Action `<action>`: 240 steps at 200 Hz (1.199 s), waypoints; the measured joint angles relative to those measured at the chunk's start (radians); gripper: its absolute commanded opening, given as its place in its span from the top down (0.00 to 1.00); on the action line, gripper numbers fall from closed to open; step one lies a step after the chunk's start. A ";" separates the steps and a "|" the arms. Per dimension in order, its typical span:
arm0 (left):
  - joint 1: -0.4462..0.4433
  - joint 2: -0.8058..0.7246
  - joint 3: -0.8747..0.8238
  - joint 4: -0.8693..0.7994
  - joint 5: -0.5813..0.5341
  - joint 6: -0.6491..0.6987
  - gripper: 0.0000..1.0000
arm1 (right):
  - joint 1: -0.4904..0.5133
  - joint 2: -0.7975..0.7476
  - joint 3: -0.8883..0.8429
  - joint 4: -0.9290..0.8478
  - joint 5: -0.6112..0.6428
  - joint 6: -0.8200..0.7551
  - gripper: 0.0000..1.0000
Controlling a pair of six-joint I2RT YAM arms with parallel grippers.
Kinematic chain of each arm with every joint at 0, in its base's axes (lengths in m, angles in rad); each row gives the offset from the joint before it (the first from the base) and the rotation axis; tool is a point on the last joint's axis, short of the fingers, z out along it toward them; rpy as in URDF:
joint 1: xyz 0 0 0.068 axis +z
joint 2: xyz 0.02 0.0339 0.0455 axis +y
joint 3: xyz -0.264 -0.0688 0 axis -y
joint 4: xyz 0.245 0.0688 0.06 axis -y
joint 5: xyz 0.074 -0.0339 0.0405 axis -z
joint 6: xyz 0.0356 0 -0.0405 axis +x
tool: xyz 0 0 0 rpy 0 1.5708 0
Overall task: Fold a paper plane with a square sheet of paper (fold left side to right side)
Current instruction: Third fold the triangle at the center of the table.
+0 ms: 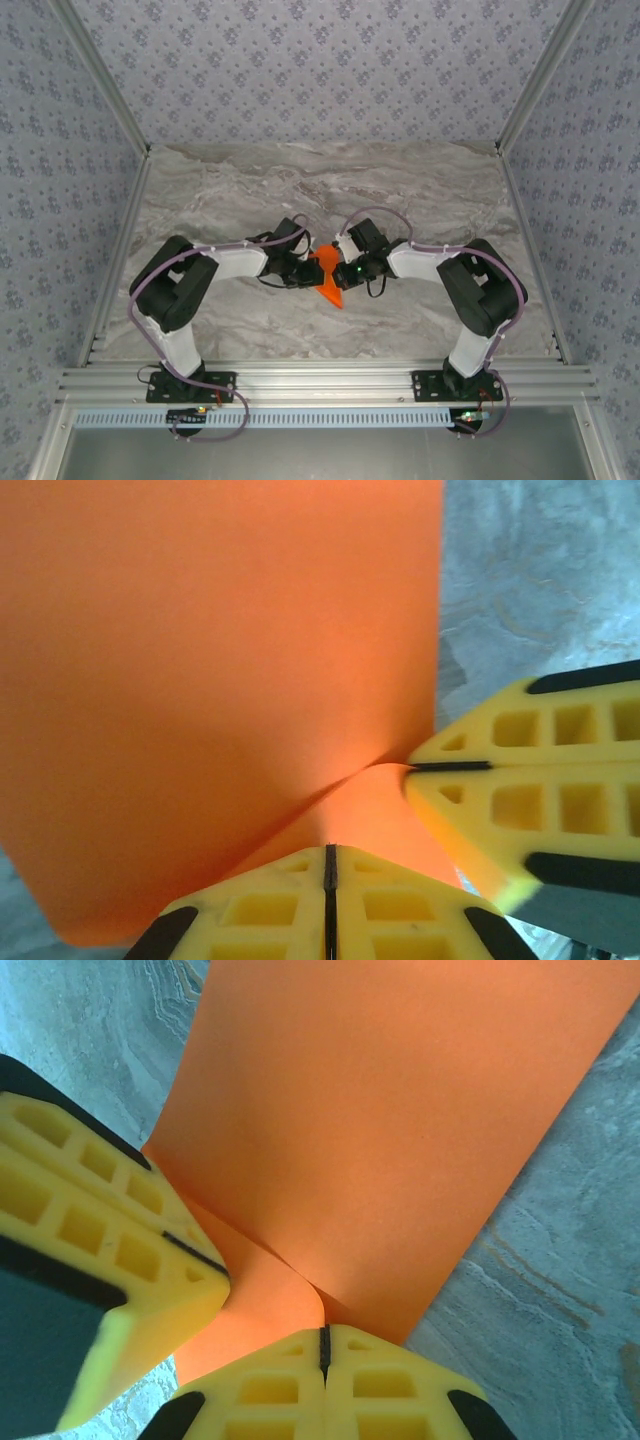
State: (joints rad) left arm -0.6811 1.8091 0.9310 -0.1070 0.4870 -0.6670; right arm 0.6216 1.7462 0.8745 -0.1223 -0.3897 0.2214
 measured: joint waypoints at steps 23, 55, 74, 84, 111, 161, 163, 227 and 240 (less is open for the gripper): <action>0.000 0.007 -0.001 0.004 -0.004 0.000 0.92 | 0.001 0.000 0.002 -0.003 0.000 0.000 1.00; 0.000 0.007 -0.001 0.004 -0.005 0.000 0.93 | 0.001 0.000 0.005 -0.007 0.001 0.000 1.00; 0.000 0.010 -0.001 0.005 -0.004 0.000 0.93 | 0.001 0.000 0.009 -0.016 0.004 -0.001 0.88; 0.000 0.011 -0.001 0.008 -0.004 0.000 0.93 | 0.001 -0.002 0.012 -0.026 0.008 -0.001 0.82; 0.000 0.013 -0.001 0.014 -0.004 0.000 0.94 | -0.011 -0.049 0.012 -0.079 0.009 0.001 0.68; 0.000 0.013 -0.004 0.019 -0.002 0.000 0.94 | -0.047 -0.174 0.011 -0.109 -0.097 0.015 0.68; 0.000 0.013 -0.004 0.019 -0.002 0.000 0.94 | -0.047 -0.174 0.011 -0.108 -0.107 0.019 0.69; 0.000 0.013 -0.005 0.023 -0.002 0.000 0.94 | 0.019 -0.114 -0.043 -0.088 -0.304 0.068 0.73; 0.000 0.013 -0.005 0.023 -0.002 0.000 0.94 | 0.023 -0.092 -0.043 -0.087 -0.307 0.072 0.74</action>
State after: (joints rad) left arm -0.6811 1.8217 0.9260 -0.0845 0.4854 -0.6670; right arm 0.6445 1.6543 0.8318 -0.2092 -0.6971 0.2935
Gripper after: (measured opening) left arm 0.064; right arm 0.270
